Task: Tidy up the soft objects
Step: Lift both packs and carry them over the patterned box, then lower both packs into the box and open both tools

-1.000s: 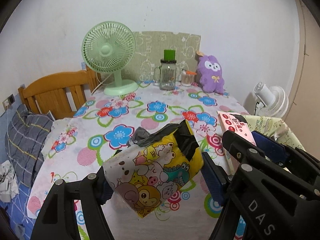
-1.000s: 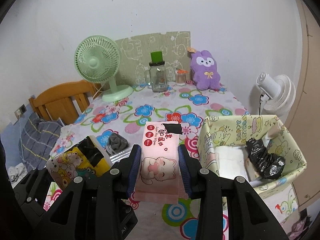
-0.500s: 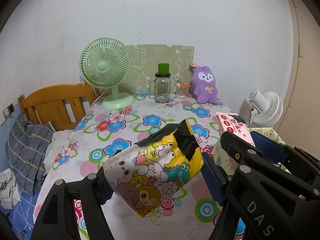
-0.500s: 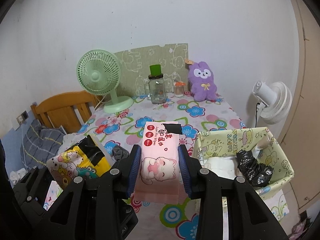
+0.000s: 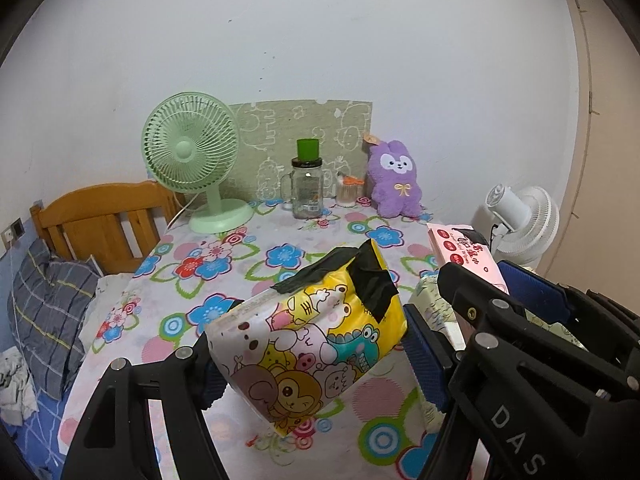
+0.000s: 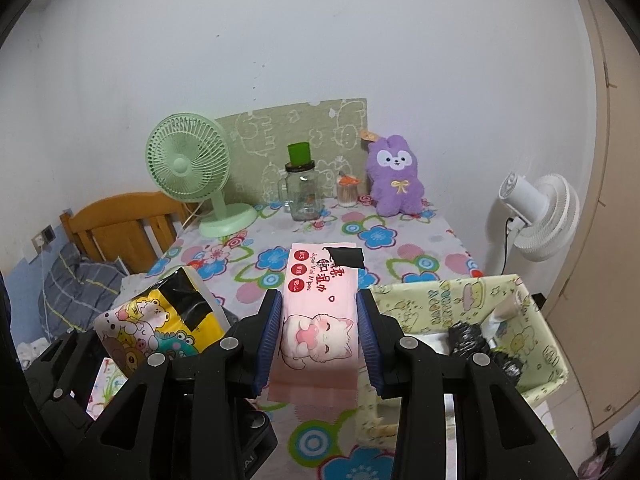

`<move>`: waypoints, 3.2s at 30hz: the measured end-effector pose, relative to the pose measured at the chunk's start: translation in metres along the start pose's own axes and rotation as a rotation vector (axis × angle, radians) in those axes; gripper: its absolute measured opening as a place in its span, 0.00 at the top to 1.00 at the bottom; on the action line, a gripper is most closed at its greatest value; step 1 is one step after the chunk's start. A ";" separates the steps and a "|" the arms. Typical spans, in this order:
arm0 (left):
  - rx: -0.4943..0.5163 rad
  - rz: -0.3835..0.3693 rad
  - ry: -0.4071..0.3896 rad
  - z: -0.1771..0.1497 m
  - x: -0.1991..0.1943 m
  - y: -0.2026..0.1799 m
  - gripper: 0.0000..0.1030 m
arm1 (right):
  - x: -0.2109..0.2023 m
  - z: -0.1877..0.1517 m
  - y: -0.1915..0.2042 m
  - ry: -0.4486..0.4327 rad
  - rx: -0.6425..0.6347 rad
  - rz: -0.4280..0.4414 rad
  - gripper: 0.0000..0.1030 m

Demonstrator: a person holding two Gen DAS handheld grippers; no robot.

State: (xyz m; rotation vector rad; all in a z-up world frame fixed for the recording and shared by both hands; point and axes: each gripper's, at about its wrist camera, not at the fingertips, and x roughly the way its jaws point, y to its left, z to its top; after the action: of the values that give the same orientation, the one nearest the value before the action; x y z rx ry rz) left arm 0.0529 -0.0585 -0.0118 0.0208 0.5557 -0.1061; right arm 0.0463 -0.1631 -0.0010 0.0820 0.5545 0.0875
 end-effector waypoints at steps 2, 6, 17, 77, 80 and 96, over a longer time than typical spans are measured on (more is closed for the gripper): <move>0.005 -0.005 -0.003 0.002 0.002 -0.006 0.25 | 0.001 0.001 -0.006 0.001 0.001 -0.001 0.60; 0.012 -0.016 -0.002 0.004 0.007 -0.017 0.25 | 0.003 0.003 -0.018 0.000 0.006 -0.010 0.60; 0.041 -0.069 0.005 0.007 0.021 -0.047 0.25 | 0.007 0.005 -0.049 0.000 0.029 -0.051 0.60; 0.227 -0.203 0.133 -0.008 0.075 -0.158 0.00 | 0.037 -0.023 -0.166 0.082 0.184 -0.167 0.60; 0.239 -0.180 0.136 -0.008 0.075 -0.158 0.00 | 0.042 -0.024 -0.167 0.089 0.197 -0.144 0.59; 0.223 -0.168 0.130 -0.008 0.065 -0.143 0.00 | 0.040 -0.024 -0.151 0.091 0.185 -0.107 0.27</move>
State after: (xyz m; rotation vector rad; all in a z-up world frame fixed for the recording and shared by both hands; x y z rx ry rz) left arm 0.0884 -0.2066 -0.0513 0.1993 0.6732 -0.3320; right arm 0.0764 -0.3079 -0.0574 0.2292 0.6562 -0.0646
